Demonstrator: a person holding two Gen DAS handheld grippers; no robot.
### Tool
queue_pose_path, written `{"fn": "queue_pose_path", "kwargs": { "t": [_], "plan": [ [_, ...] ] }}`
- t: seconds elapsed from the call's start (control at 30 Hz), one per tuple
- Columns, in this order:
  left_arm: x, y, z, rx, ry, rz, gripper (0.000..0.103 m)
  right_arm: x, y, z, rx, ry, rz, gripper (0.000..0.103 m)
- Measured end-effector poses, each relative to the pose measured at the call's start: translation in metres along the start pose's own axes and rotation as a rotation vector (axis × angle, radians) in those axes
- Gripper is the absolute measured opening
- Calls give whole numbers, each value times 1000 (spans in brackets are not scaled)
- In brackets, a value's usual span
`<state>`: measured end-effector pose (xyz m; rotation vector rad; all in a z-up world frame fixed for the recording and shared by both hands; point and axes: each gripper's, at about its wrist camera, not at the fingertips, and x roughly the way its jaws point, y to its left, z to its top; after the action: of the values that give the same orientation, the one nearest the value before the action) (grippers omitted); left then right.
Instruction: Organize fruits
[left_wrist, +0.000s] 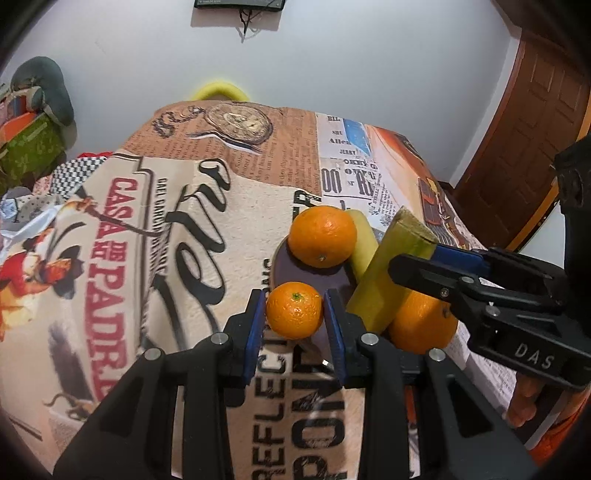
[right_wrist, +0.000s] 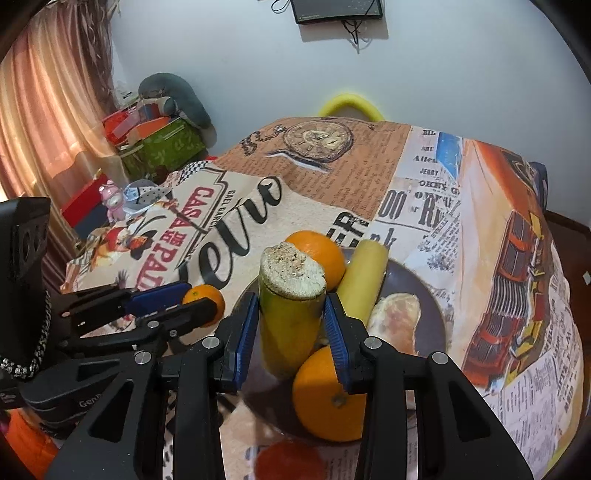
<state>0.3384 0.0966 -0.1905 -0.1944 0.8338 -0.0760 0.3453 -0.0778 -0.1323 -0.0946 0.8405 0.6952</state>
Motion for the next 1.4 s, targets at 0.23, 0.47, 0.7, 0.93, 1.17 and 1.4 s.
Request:
{"fn": "queue_pose_path", "kwargs": {
  "t": [0.23, 0.47, 0.7, 0.93, 1.17, 1.4],
  "plan": [
    [22, -5, 7, -3, 30, 0, 32, 0, -5, 4, -35, -20, -67, 37],
    [30, -9, 11, 12, 28, 30, 32, -10, -19, 0, -4, -36, -72, 52],
    [32, -16, 7, 28, 61, 13, 41, -23, -25, -11, -2, -36, -89, 52],
    [6, -24, -3, 64, 42, 47, 41, -41, -22, -25, -22, -35, -123, 52],
    [-40, -32, -12, 91, -11, 75, 42, -67, -11, -38, -36, -45, -134, 52],
    [-89, -45, -24, 106, -79, 88, 52, -92, 2, -55, -47, -55, -141, 58]
  ]
}}
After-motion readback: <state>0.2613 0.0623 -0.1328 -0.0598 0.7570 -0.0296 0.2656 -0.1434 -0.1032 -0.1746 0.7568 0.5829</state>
